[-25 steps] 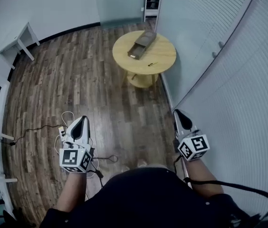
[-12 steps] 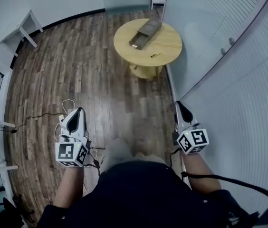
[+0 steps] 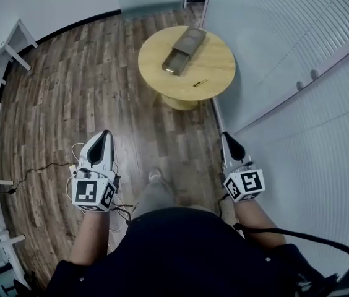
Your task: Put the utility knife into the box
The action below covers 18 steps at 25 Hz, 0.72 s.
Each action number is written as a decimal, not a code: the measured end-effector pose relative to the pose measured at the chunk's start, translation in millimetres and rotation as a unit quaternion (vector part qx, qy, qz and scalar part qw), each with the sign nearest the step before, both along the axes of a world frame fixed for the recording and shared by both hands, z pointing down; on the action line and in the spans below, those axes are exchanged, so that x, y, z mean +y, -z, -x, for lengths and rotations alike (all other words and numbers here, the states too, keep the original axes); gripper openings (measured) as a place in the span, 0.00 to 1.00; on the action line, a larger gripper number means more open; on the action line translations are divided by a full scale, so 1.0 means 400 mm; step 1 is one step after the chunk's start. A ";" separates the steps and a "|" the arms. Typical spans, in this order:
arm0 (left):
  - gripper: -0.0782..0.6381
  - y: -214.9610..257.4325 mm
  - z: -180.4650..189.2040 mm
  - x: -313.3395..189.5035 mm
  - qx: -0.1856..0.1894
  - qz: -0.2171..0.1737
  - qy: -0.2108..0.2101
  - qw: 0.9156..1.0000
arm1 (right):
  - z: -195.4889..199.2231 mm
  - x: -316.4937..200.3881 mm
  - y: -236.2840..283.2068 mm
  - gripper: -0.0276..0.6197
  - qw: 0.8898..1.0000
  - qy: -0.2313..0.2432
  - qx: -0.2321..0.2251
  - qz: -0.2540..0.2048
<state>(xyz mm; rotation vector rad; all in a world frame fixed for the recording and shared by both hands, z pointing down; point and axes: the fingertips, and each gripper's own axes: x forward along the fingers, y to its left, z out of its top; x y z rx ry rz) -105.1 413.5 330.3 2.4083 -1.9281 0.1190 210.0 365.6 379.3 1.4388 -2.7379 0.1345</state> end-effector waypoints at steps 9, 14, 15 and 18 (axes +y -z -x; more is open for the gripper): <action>0.11 -0.037 0.256 -0.334 -0.005 0.024 -0.018 1.000 | 0.240 -0.319 -0.037 0.05 0.999 -0.020 0.001 0.036; 0.11 -0.081 0.307 -0.474 -0.005 0.036 -0.038 0.999 | 0.327 -0.412 -0.025 0.05 0.999 -0.010 0.012 0.037; 0.11 -0.076 0.309 -0.499 -0.001 0.032 -0.042 0.999 | 0.327 -0.429 -0.026 0.05 0.999 -0.015 0.019 0.040; 0.11 -0.070 0.315 -0.560 0.007 0.015 -0.045 0.999 | 0.312 -0.481 -0.043 0.05 0.997 -0.031 0.035 0.057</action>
